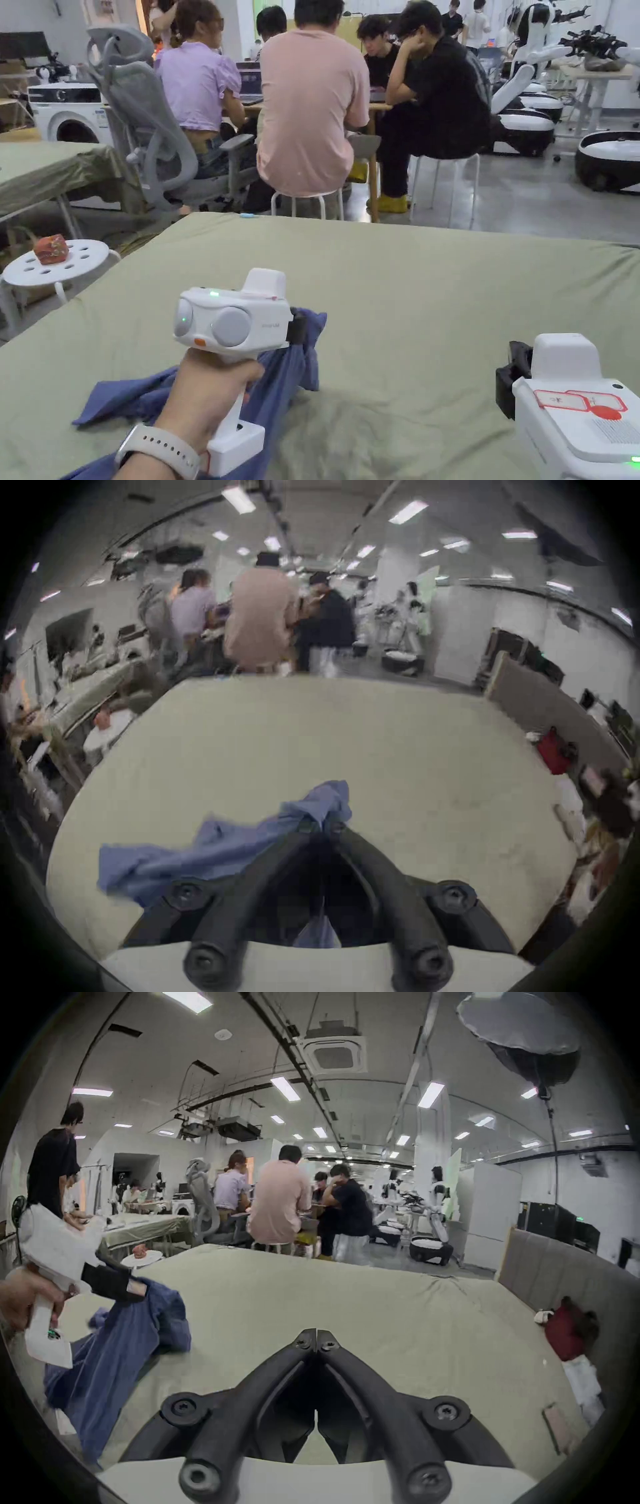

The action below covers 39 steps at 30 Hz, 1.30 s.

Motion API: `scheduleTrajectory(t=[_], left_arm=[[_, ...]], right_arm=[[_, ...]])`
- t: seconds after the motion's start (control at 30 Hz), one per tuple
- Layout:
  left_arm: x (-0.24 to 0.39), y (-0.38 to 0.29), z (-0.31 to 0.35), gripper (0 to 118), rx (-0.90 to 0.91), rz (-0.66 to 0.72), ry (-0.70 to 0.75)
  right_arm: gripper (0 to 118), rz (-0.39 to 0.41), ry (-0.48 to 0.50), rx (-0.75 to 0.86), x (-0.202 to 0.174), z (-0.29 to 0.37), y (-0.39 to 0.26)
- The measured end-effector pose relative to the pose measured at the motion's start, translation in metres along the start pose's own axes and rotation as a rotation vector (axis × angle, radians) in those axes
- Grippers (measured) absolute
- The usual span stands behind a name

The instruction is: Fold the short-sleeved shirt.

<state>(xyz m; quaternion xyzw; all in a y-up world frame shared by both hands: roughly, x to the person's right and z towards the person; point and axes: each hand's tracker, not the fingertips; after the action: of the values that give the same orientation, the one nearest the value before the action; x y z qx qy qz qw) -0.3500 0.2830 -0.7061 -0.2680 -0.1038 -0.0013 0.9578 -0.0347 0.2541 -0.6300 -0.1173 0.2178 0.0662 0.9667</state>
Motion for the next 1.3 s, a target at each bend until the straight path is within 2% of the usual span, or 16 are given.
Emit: scheduleTrajectory(t=[0.17, 0.3, 0.5, 0.6, 0.7, 0.73, 0.77, 0.8, 0.83, 0.87, 0.9, 0.97, 1.03, 1.2, 1.27, 1.3], left_arm=[[0.139, 0.045, -0.002, 0, 0.096, -0.055, -0.267], [0.252, 0.043, -0.022, 0, 0.067, -0.136, -0.467], [0.345, -0.050, -0.109, 0, -0.150, -0.317, -0.426], [0.353, -0.097, -0.155, 0, -0.312, -0.232, -0.384], [0.354, -0.114, -0.165, 1, -0.289, -0.235, -0.361], [0.353, -0.113, -0.163, 5, -0.280, -0.234, -0.364], [0.351, -0.109, -0.159, 18, -0.253, -0.230, -0.365], [0.347, -0.099, -0.150, 56, -0.202, -0.228, -0.357], [0.343, -0.094, -0.142, 85, -0.159, -0.230, -0.348], [0.337, -0.087, -0.128, 103, -0.087, -0.229, -0.324], [0.326, -0.081, -0.107, 108, 0.043, -0.221, -0.295], [0.302, -0.070, -0.065, 108, 0.190, -0.239, -0.281], [0.273, -0.066, -0.027, 108, 0.242, -0.235, -0.232], [0.193, -0.080, 0.054, 104, 0.322, -0.180, 0.013], [0.161, -0.095, 0.077, 82, 0.352, -0.083, 0.105], [0.149, -0.102, 0.084, 55, 0.358, -0.041, 0.147]], right_arm=[[0, -0.025, -0.136, 0.036, 0.057, 0.057, 0.000], [0, -0.045, -0.241, 0.041, 0.096, 0.106, -0.009], [0, -0.063, -0.338, 0.006, 0.129, 0.155, -0.037], [0, -0.059, -0.364, -0.036, 0.138, 0.168, -0.052], [0, -0.062, -0.380, -0.051, 0.135, 0.181, -0.062], [0, -0.068, -0.378, -0.057, 0.142, 0.177, -0.061], [0, -0.069, -0.373, -0.061, 0.139, 0.179, -0.062], [0, -0.068, -0.369, -0.064, 0.133, 0.182, -0.063], [0, -0.067, -0.366, -0.067, 0.127, 0.184, -0.062], [0, -0.074, -0.364, -0.070, 0.136, 0.170, -0.060], [0, -0.074, -0.338, -0.064, 0.128, 0.170, -0.059], [0, -0.061, -0.309, -0.058, 0.109, 0.172, -0.058], [0, -0.061, -0.292, -0.059, 0.107, 0.150, -0.054], [0, -0.059, -0.206, -0.055, 0.065, 0.117, -0.045], [0, -0.068, -0.176, -0.049, 0.054, 0.096, -0.040], [0, -0.062, -0.166, -0.039, 0.045, 0.090, -0.039]])
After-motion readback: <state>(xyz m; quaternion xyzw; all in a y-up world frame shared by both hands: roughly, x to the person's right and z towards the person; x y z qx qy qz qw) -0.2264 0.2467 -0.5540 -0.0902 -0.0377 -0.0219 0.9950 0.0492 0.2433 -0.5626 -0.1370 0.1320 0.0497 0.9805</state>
